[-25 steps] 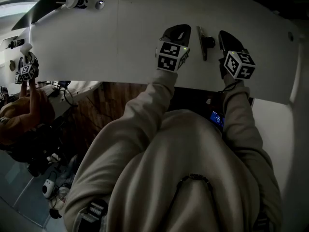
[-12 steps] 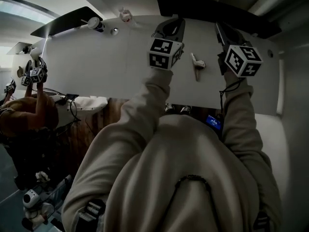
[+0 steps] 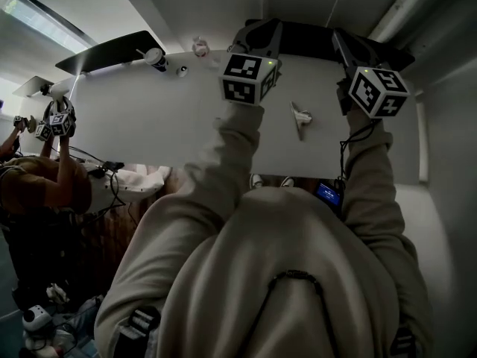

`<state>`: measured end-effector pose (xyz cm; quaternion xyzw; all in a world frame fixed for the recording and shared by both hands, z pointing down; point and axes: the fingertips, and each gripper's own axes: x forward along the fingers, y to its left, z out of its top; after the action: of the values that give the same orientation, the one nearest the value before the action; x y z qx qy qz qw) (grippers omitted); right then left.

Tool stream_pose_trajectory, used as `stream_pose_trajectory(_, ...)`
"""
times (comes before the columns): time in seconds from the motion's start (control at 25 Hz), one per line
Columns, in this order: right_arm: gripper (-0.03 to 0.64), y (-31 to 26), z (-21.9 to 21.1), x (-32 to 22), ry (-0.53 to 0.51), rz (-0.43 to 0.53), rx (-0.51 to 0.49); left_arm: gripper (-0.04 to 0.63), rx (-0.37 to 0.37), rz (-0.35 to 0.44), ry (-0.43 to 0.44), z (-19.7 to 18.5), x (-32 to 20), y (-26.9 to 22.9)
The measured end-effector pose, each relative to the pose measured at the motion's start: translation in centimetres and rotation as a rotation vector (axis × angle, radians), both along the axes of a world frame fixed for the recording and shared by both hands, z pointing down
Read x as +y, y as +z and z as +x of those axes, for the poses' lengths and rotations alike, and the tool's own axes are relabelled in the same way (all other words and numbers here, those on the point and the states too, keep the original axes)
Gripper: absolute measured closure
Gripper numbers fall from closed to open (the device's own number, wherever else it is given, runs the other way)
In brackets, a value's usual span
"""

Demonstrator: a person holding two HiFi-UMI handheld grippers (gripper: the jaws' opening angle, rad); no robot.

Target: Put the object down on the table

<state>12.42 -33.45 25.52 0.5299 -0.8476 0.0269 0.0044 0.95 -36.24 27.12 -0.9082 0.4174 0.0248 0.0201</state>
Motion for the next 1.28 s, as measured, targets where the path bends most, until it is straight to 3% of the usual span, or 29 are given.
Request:
stream_pose_trajectory(0.24, 0.598, -3.3, 1.3, 5.2, 0.023, 0.017, 0.026, 0.591, 0.012, -0.003, 0.042, 2.0, 3.9, -2.2)
stream_pose_trajectory(0.44, 0.598, -2.5, 3.8, 9.2, 0.034, 0.018, 0.015, 0.591, -0.003, 0.005, 0.068, 4.9, 7.8, -1.1)
stream_pose_trajectory(0.8, 0.598, -1.6, 5.1, 18.0, 0.030, -0.023, -0.001, 0.591, -0.020, -0.022, 0.067, 6.3, 16.9, -0.6)
stream_pose_trajectory(1.0, 0.598, -2.9, 3.4, 19.9, 0.017, 0.012, 0.003, 0.591, -0.043, 0.000, 0.042, 4.4, 19.3, -1.8)
stream_pose_trajectory(1.28, 0.598, -2.9, 0.7, 20.1, 0.025, 0.009, 0.044, 0.591, -0.023, -0.008, 0.016, 1.2, 19.3, -1.5)
